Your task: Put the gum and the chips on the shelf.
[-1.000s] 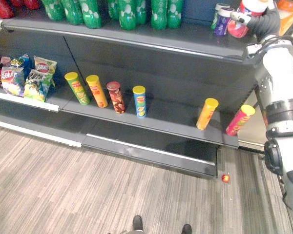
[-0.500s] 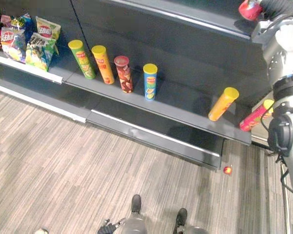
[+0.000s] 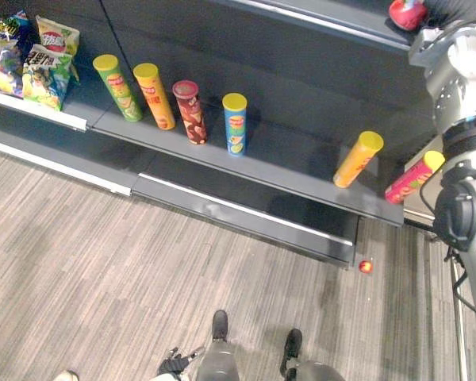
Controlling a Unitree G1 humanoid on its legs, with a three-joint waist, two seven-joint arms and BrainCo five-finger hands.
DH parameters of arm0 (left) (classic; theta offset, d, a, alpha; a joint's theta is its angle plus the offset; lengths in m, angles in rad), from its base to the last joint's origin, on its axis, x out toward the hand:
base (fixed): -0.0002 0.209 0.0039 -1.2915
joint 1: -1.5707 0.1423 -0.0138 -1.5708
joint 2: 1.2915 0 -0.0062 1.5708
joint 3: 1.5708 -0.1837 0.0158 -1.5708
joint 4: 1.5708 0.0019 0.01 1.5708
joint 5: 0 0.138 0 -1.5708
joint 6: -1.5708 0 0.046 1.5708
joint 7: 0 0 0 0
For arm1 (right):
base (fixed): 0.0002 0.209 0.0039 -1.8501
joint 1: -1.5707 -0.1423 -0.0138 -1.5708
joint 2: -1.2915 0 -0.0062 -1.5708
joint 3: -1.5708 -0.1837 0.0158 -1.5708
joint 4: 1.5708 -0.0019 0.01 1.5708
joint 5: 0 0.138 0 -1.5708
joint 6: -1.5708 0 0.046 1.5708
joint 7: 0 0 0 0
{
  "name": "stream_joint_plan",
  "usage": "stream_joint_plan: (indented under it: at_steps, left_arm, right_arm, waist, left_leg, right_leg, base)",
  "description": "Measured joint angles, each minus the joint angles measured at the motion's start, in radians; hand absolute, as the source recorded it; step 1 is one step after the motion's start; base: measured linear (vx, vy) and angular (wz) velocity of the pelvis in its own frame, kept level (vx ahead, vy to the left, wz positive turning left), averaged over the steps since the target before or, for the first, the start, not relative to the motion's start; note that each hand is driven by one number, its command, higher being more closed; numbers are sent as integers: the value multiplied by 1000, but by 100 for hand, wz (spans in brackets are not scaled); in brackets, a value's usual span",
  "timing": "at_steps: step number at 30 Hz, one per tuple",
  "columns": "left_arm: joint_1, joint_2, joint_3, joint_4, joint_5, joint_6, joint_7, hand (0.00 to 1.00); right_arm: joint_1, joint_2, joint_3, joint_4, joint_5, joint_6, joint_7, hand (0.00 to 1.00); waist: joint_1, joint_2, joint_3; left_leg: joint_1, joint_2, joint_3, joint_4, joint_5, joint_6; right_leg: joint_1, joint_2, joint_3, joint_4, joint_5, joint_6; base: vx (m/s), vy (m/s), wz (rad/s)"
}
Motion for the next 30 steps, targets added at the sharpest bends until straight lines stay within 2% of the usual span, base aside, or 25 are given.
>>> stream_joint_plan:
  at_steps: [7, 8, 17, 30]
  left_arm:
    - [1, 0, 0, 1, 0, 0, 0, 0]
    - [1, 0, 0, 0, 0, 0, -1, 0]
    - [1, 4, 0, 2, 0, -7, -1, 0]
    - [1, 4, -1, 1, 0, -8, -1, 0]
  right_arm:
    - [0, 0, 11, 0, -38, 0, 26, 100]
    - [0, 0, 11, 0, -38, 0, 27, 0]
    - [0, 0, 9, 0, -70, -9, 28, 0]
    - [1, 0, 5, 2, -76, -15, 25, 0]
  waist:
    - [-3, 0, 1]
    - [0, -1, 1]
    - [-19, 0, 26]
    - [-22, 0, 26]
  left_leg:
    - [6, 5, 12, 0, 0, -1]
    - [11, 6, 20, 0, 0, -1]
    - [18, 11, 23, 0, 1, -2]
    - [19, 11, 26, 0, 2, -2]
  right_leg:
    - [0, 4, 9, 0, 3, -4]
    - [0, 5, 18, -1, 5, -7]
    - [1, 8, 27, 1, 6, -8]
    - [2, 9, 29, 2, 6, -8]
  base:
    - [8, 3, -4]
    - [12, 5, -13]
    - [2, 1, -3]
    - [0, 0, 0]
